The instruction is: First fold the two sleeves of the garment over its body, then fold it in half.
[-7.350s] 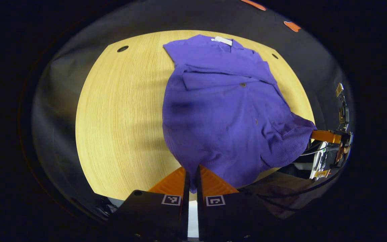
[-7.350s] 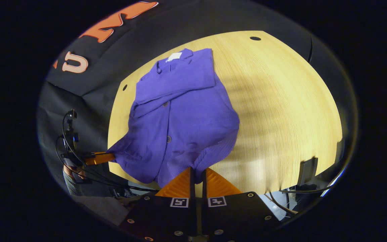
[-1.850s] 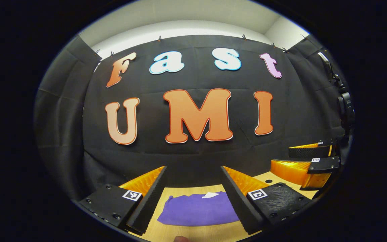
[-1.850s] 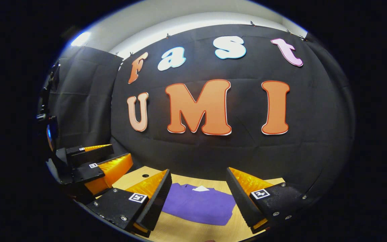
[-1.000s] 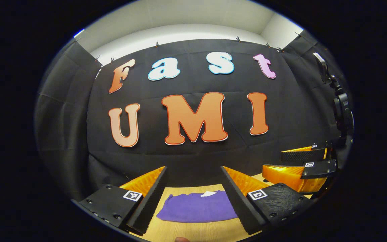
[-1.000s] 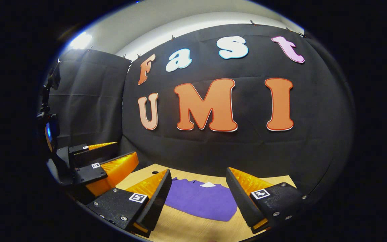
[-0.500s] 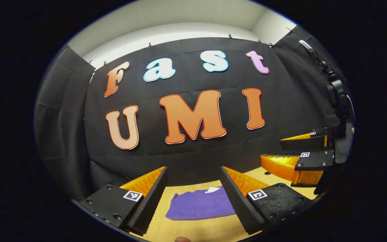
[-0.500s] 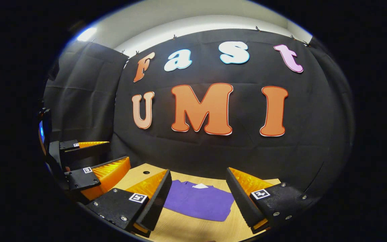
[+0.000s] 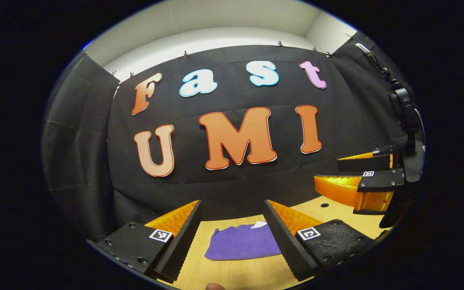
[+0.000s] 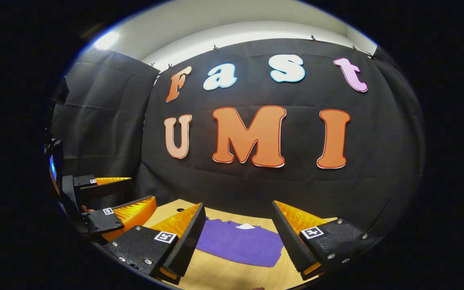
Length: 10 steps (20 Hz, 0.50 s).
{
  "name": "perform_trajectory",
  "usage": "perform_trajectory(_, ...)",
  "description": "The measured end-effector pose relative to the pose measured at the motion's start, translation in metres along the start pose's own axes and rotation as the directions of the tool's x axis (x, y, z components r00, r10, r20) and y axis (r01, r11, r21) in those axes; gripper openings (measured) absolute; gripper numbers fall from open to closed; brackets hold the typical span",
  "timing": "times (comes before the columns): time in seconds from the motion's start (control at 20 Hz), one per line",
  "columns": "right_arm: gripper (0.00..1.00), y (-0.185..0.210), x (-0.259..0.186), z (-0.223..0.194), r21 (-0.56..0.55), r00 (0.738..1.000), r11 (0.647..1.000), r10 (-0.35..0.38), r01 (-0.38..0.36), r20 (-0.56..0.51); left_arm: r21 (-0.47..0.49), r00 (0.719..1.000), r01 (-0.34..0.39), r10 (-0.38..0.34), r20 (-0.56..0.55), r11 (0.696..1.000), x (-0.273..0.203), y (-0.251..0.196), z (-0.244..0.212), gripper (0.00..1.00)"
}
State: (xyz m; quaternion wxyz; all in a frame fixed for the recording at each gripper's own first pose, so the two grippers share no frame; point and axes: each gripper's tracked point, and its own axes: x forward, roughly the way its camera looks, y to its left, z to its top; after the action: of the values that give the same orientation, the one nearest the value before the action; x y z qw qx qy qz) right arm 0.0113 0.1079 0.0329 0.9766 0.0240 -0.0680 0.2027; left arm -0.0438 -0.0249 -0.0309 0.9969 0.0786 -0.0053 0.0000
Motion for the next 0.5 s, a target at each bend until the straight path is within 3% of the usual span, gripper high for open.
perform_trajectory(0.2,1.0,0.006,0.001,-0.001,-0.004,1.0,1.0,0.005,-0.005,-0.002,-0.003,1.0,-0.008,0.008,0.007,1.0,-0.001,0.004,-0.001,1.0)
perform_trajectory(0.25,0.96,0.005,0.0,-0.002,-0.005,1.0,1.0,0.001,-0.001,-0.006,-0.001,1.0,-0.011,0.011,0.006,1.0,0.0,0.005,-0.003,1.0)
perform_trajectory(0.5,0.96,0.009,0.001,-0.001,-0.009,1.0,1.0,-0.01,0.01,-0.004,-0.017,1.0,-0.026,0.026,0.017,1.0,0.006,0.014,-0.005,0.97)
